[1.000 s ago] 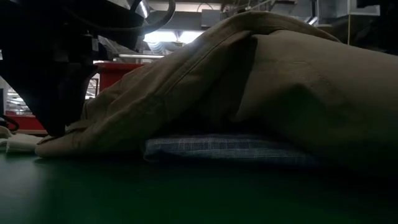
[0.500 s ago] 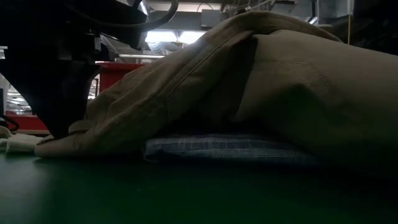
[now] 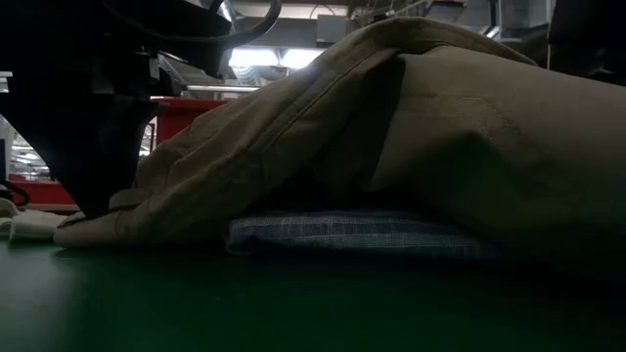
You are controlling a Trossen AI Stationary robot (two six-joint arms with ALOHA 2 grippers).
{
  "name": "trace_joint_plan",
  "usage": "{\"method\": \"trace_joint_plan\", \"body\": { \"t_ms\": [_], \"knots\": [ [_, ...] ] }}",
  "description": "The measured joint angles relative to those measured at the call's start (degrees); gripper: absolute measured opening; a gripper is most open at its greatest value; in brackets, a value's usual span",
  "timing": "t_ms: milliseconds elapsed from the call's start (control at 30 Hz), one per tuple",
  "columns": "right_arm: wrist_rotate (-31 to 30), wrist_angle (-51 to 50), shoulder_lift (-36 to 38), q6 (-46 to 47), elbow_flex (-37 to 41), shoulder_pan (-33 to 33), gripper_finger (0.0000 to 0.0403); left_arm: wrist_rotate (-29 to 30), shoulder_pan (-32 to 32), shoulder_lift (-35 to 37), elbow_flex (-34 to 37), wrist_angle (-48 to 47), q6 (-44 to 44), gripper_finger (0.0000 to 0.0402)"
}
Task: Fold Laundry from Bin
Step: Fold the brown shorts
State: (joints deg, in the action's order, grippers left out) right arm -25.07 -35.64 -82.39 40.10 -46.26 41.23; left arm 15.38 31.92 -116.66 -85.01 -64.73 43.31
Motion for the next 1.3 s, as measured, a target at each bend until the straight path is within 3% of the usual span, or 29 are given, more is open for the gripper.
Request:
{"method": "trace_joint_plan", "body": {
  "t_ms": [267,600,767,933,1100,1300],
  "knots": [
    [-2.81,0.01,0.0,0.04,0.01,0.0,0.0167,0.0,0.0,0.0,0.0,0.52,0.0,0.014],
    [-2.8,2.1,0.0,-0.71,-0.45,0.0,0.0013,0.43,0.48,0.71,-1.22,-1.44,0.0,0.014],
    [-2.81,1.09,0.14,-4.89,-5.41,0.0,0.002,0.29,1.99,3.33,-4.31,-5.39,-0.04,0.014],
    [-2.88,-4.41,0.17,-9.77,-15.29,0.0,0.0004,0.09,4.32,5.44,-6.54,-5.23,0.1,0.014],
    [-8.25,-9.81,0.26,-12.7,-25.9,0.0,0.0009,0.49,6.76,5.4,-7.75,-2.68,0.16,0.014],
    [-10.76,-11.39,0.26,-17.4,-34.03,-0.02,0.0006,8.24,7.63,5.38,-6.18,3.92,5.96,0.014]
  ]
}}
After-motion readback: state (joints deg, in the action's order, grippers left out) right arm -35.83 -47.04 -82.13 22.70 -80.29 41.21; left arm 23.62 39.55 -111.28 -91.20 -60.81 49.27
